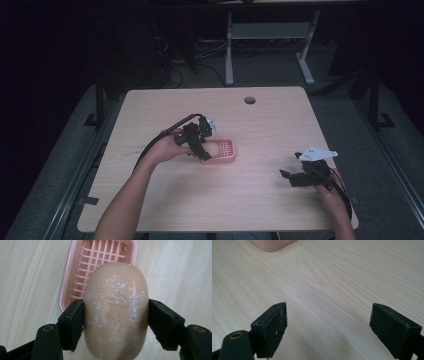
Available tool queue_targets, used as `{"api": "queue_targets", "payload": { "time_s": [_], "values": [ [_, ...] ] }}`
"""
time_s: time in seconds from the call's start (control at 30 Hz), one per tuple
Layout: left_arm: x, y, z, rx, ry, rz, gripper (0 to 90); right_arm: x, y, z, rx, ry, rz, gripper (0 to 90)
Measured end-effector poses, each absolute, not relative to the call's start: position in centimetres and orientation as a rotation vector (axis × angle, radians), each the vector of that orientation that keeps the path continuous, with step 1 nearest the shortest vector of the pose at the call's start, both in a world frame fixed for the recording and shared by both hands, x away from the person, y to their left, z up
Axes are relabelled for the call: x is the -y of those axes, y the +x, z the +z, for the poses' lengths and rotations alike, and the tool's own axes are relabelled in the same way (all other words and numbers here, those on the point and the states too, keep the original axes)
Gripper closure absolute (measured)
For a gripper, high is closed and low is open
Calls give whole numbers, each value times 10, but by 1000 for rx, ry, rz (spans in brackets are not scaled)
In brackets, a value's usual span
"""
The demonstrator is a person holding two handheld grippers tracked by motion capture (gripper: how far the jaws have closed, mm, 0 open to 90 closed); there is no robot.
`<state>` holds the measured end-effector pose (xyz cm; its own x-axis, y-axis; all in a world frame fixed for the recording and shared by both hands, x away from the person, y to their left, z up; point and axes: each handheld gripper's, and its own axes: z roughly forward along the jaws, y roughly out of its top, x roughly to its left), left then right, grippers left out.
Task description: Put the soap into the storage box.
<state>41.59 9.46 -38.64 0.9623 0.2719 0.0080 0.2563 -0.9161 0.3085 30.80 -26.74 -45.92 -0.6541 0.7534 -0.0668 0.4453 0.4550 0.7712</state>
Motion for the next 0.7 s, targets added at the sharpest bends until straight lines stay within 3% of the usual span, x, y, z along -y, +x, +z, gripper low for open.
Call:
{"api": "queue_targets", "payload": {
  "time_s": [0.7],
  "values": [
    [-79, 434, -385, -378, 2831, 79, 321, 268, 307, -458, -2295, 1025, 1062, 139]
  ]
}}
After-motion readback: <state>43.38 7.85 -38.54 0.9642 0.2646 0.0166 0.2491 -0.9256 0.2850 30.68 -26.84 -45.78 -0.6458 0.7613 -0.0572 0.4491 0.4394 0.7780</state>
